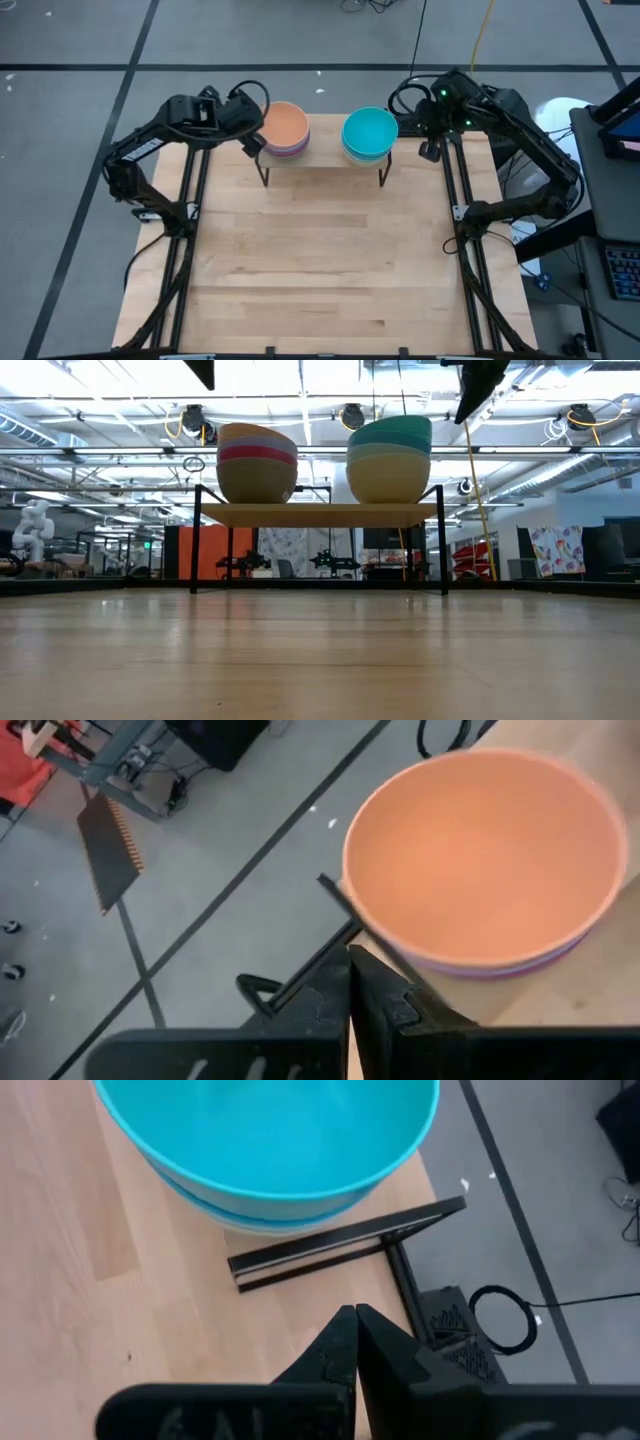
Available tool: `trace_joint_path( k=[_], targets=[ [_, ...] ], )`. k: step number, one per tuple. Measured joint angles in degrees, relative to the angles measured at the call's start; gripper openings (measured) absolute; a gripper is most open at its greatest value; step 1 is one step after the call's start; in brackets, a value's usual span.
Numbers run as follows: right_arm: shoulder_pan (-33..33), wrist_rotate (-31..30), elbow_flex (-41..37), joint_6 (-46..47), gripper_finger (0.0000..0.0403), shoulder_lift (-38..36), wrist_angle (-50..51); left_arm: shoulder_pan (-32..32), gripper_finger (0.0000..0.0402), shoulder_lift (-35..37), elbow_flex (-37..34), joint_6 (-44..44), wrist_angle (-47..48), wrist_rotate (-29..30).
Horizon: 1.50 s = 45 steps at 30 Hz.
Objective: Place and stack bowls onto a shelf
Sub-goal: Adjust the stacked bowls on the shelf
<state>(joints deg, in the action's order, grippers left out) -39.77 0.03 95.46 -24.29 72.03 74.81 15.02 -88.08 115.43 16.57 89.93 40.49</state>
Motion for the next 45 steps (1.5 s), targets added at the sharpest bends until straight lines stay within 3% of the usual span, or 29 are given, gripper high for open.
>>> trace_joint_path(
  k=[12, 20, 40, 45],
  targets=[
    [0.00, 0.18, -3.42, 3.30, 0.0000, 0.34, -1.05, 4.04, 0.0002, 8.61, -19.38, 3.55, 0.17, -7.17],
    [0.00, 3.24, -7.75, 3.98, 0.0000, 0.35, -6.18, 4.20, 0.0001, 8.73, -26.24, 3.04, 0.06, -9.62],
    [0.02, 6.44, -11.15, 4.11, 0.0000, 0.78, -11.77, 5.63, 0.0001, 7.32, -27.68, -1.86, -6.77, -13.25],
    [0.01, 10.57, -11.15, 3.95, 0.0000, 1.98, -13.73, 7.14, 0.0000, 5.92, -27.67, -3.94, -7.18, -14.71]
  ],
)
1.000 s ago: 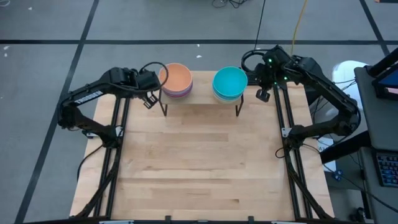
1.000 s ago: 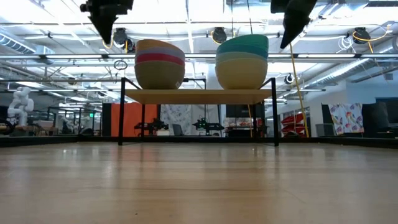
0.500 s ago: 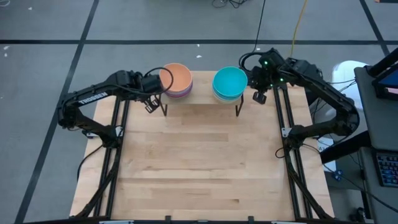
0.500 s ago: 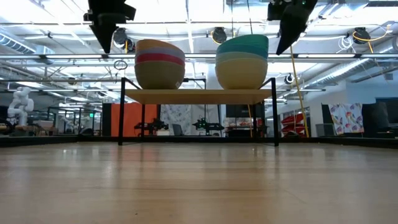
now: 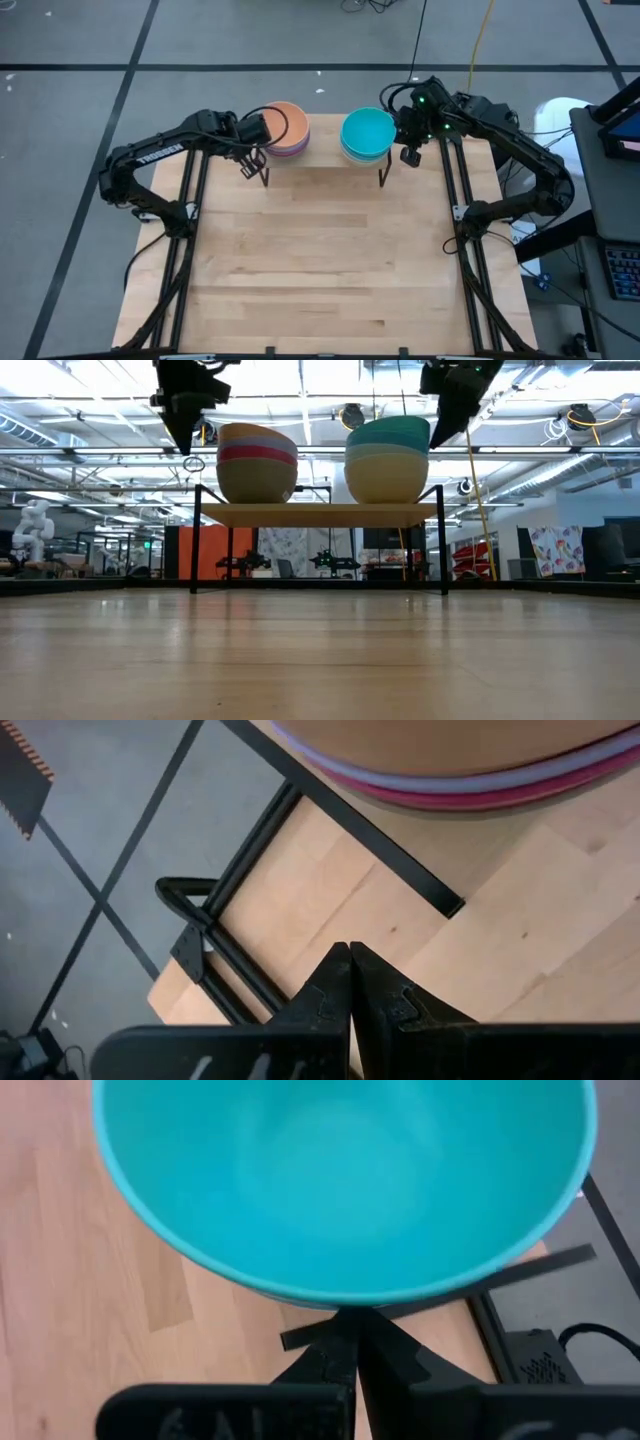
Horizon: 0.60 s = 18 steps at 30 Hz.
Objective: Place and stack bowls onto a shelf
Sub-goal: Adjust the stacked bowls on the shelf
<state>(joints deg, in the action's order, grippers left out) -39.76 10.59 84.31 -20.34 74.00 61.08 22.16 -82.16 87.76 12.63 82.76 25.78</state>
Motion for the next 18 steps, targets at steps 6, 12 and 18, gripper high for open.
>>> trace_joint_path(
  k=[6, 12, 18],
  targets=[
    [-0.01, 0.06, 0.00, -0.27, 0.0000, 1.27, -0.45, 1.18, 0.0000, -2.36, -0.01, -3.01, -0.95, -0.82],
    [-0.01, 0.04, 0.00, -0.49, 0.0000, 1.68, -2.36, 1.50, 0.0000, -3.68, -0.01, -6.32, -4.87, -2.33],
    [-0.01, 0.06, 0.00, -0.50, 0.0000, 1.92, -3.99, 2.43, 0.0000, -4.41, -0.01, -6.96, -7.11, -3.78]
  ],
)
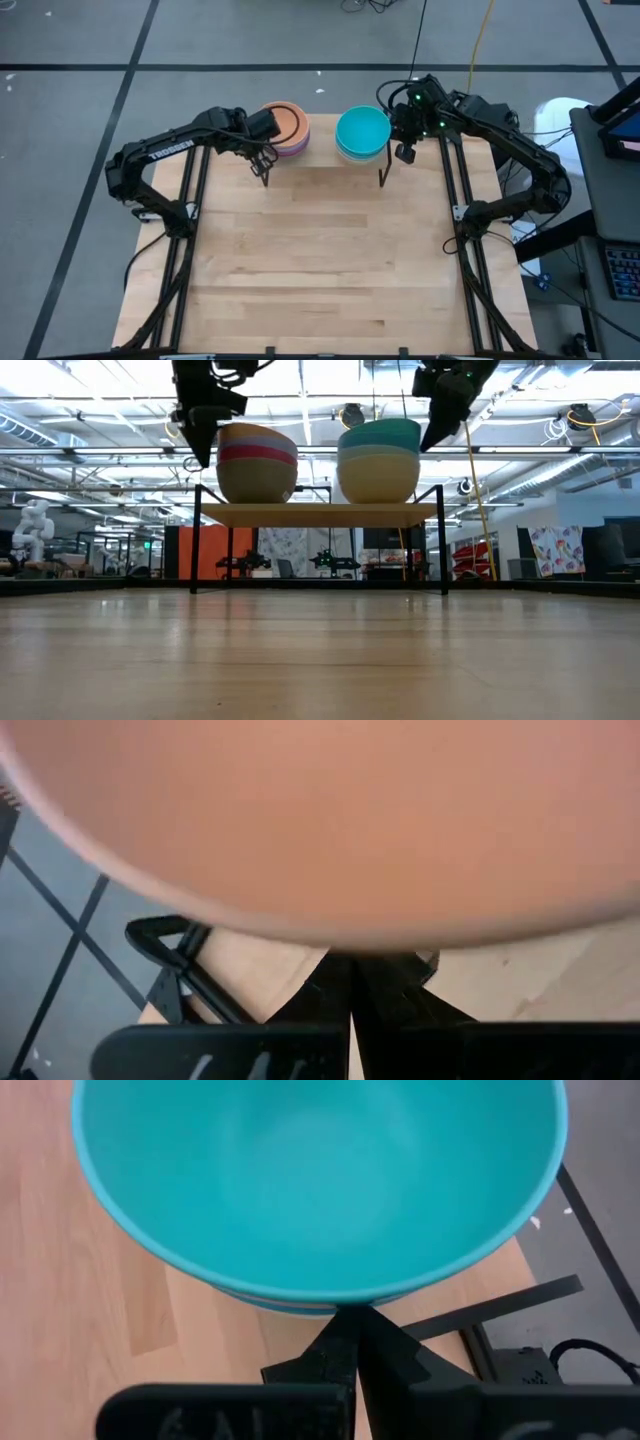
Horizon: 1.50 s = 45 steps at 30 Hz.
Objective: Place and stack bowls onto a shelf
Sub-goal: Adjust the stacked bowls on the shelf, then return to Home Position
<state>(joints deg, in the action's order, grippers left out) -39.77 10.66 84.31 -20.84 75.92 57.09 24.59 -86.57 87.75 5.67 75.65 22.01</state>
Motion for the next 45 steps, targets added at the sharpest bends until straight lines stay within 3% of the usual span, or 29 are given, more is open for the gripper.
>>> trace_joint_path(
  k=[10, 16, 20, 32, 41, 45],
  targets=[
    [0.00, 0.00, 0.00, -0.87, 0.0000, 0.02, -1.15, 0.42, 0.0000, -0.58, -0.01, -1.51, -6.15, -2.08],
    [0.00, -0.61, 0.00, -0.87, 0.0000, -0.12, 0.60, 0.40, 0.0000, -0.37, -0.01, -0.59, -1.45, -2.08],
    [0.00, -4.66, 0.00, -0.90, 0.0000, -1.97, 1.86, 0.08, 0.0000, 1.39, -0.01, 2.46, 1.68, -0.95],
    [0.00, -5.23, 0.02, -1.46, 0.0000, -9.50, 3.37, 0.05, 0.0000, 11.44, 0.01, 6.02, 3.12, 0.58],
    [0.00, -15.17, 0.04, -1.08, 0.0000, -18.58, 7.32, 0.05, 0.0001, 20.97, 0.01, 8.66, 4.85, 0.58],
    [0.00, -15.37, 0.04, -0.55, 0.0000, -22.73, 9.49, 0.05, 0.0001, 25.52, 0.01, 9.53, 5.32, 0.58]
  ],
)
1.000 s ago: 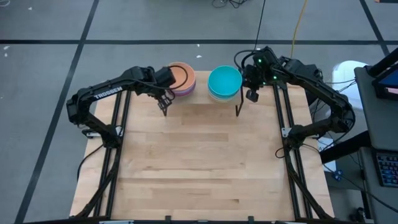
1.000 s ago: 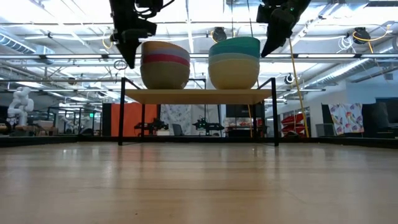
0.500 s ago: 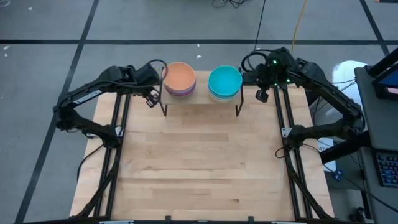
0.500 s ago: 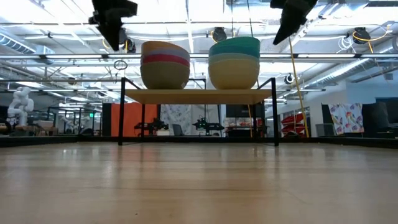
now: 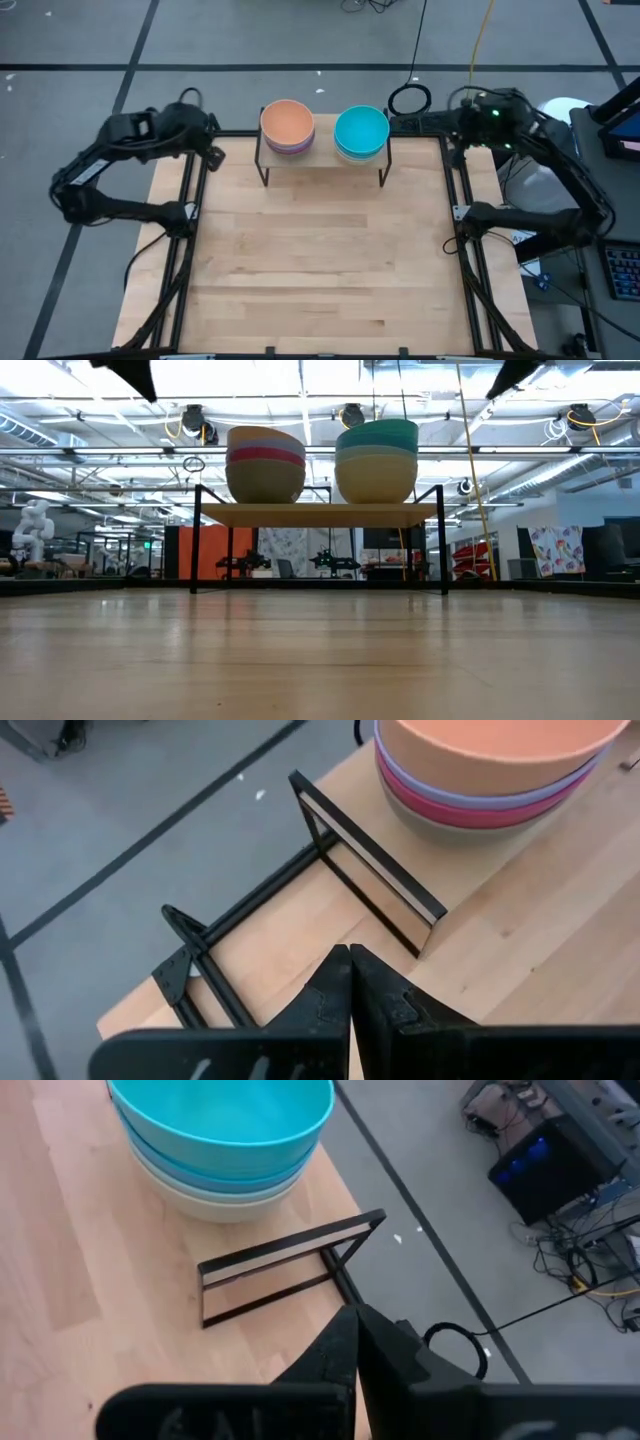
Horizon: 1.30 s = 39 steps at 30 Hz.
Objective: Place and stack bowls onto a shelf
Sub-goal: Return to Home Position
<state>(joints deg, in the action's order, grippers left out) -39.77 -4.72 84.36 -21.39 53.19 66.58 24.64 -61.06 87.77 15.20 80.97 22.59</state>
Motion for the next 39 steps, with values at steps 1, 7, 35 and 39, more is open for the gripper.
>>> trace_joint_path(
  k=[1, 7, 35, 39],
  targets=[
    [0.00, 0.00, 0.00, 0.36, 0.0000, -0.95, 0.37, 0.00, 0.0001, 1.07, 0.00, -0.04, 0.02, 0.00],
    [0.00, 0.00, 0.00, -0.12, 0.0000, -6.76, 1.69, 0.00, 0.0003, 6.78, 0.00, -0.09, 1.63, 0.68],
    [0.02, -1.24, 0.00, 2.87, 0.0000, -25.67, 8.82, 0.04, 0.0003, 36.26, 0.04, 2.23, 9.15, 3.54],
    [0.02, -1.11, 0.00, 4.24, 0.0000, -27.56, 9.97, 0.04, 0.0002, 40.35, 0.04, 1.64, 9.12, 3.54]
  ],
)
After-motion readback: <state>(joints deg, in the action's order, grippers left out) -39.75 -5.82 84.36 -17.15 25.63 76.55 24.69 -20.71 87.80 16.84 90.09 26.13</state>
